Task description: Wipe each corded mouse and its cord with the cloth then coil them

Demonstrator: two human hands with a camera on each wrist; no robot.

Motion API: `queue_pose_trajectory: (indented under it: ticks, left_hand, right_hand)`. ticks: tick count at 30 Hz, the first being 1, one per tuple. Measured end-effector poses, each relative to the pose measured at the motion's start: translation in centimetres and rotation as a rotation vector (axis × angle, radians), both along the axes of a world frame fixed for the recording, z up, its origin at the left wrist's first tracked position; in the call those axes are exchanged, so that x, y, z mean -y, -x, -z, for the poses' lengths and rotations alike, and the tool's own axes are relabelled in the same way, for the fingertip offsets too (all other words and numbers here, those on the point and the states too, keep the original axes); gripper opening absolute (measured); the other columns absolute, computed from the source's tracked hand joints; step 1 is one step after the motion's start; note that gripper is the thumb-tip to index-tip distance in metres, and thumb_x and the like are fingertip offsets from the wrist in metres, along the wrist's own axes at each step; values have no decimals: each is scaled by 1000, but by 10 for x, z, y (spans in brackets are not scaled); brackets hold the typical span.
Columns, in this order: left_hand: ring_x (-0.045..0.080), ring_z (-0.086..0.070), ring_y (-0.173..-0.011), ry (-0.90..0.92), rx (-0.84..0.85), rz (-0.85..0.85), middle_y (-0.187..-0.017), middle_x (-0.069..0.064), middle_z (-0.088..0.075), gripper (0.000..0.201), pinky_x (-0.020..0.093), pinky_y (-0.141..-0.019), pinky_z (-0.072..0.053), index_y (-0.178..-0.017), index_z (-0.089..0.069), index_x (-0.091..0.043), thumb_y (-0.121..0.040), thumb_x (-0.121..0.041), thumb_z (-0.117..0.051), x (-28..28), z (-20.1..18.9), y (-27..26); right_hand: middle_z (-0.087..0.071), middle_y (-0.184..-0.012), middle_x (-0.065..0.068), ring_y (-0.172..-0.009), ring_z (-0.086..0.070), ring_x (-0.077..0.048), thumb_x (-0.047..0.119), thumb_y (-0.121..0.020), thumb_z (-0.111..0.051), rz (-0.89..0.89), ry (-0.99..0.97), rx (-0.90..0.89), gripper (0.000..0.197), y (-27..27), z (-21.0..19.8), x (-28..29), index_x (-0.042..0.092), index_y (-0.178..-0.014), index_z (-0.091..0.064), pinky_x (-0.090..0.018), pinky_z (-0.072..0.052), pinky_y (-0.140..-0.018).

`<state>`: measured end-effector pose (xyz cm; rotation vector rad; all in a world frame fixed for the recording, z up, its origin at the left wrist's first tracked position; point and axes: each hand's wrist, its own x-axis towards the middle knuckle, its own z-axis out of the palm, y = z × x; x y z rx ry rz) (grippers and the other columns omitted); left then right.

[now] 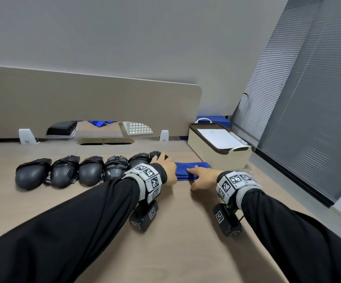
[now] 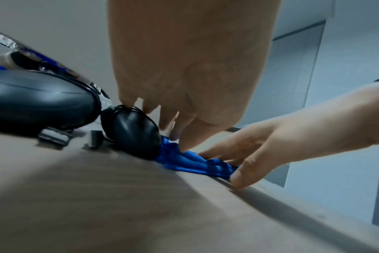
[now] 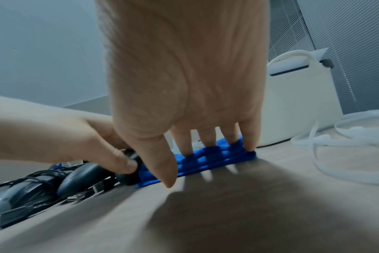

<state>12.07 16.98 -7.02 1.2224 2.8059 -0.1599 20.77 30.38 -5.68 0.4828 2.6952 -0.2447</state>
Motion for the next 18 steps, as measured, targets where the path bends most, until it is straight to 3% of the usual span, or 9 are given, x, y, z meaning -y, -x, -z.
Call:
queue_pose_trajectory:
  ticks: [5,8,11,15,18]
  left_hand:
    - [30,-38,-124,23,14,-14,-124,10,-53,16,45,-103,-39,-97,-54,-13,-91,-27,-49,1,-1,5]
    - [30,-37,-126,57,-7,-15,-125,11,-51,17,47,-103,-39,-100,-53,-14,-93,-28,-47,-2,-3,7]
    - [30,-41,-124,-25,-1,-14,-124,11,-52,11,39,-91,-42,-97,-51,-14,-92,-22,-46,0,-7,9]
    - [27,-40,-125,-109,11,-23,-123,11,-51,21,35,-83,-38,-110,-53,-8,-94,-20,-47,3,-9,13]
    - [27,-39,-123,-81,-1,-1,-120,9,-51,11,36,-81,-39,-91,-49,-10,-94,-20,-46,3,-5,16]
  right_hand:
    - [0,-168,-9,-152,-16,-31,28,-98,-55,9,5,20,70,17,-1,4,19,-158,-20,-41,-25,-120]
    - [-18,-164,-16,-149,-25,-32,19,-103,-46,23,8,-6,59,33,-2,6,13,-157,-24,-39,-26,-117]
    - [-22,-163,-14,-148,-27,-32,16,-103,-43,50,-13,-14,57,47,-2,1,13,-156,-26,-40,-26,-117]
    - [-20,-163,-16,-145,-31,-35,16,-100,-44,73,-12,-45,57,68,2,-7,13,-155,-28,-41,-30,-116]
    - [-16,-165,-15,-145,-31,-36,17,-98,-47,77,4,-65,61,82,7,-8,16,-156,-27,-41,-30,-117]
